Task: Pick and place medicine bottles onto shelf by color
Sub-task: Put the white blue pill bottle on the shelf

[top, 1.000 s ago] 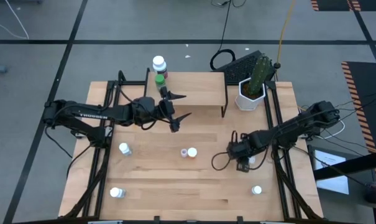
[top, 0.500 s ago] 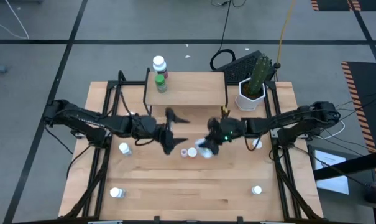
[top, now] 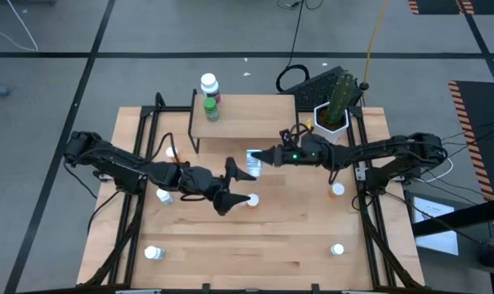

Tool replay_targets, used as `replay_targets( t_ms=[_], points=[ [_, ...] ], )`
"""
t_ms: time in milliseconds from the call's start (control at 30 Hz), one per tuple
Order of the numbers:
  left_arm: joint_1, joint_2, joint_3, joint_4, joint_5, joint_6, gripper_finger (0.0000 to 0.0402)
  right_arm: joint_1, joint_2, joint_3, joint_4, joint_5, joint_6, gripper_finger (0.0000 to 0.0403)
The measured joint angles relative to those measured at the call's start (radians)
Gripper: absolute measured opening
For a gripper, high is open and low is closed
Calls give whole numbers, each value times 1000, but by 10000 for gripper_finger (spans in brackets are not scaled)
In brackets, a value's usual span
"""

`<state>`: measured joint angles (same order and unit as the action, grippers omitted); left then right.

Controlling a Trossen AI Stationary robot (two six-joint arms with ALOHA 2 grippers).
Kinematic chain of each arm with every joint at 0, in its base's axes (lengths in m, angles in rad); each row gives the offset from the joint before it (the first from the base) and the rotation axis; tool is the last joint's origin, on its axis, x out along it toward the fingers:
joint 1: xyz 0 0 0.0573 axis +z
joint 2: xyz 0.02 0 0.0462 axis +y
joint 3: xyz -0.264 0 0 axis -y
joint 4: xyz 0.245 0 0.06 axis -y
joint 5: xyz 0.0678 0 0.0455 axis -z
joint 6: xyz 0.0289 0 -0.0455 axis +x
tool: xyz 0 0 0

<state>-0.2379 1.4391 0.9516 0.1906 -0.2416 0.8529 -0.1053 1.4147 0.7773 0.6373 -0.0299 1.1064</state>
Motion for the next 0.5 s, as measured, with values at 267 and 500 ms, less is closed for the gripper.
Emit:
replay_targets(
  t_ms=[267, 500],
  points=[
    [7, -8, 0, 32, -43, -10, 351, -9, 0, 0, 29, -26, 51, 170],
    [59, -20, 0, 210, -152, -172, 352, -9, 0, 0, 64, -27, -132, 171]
  ],
)
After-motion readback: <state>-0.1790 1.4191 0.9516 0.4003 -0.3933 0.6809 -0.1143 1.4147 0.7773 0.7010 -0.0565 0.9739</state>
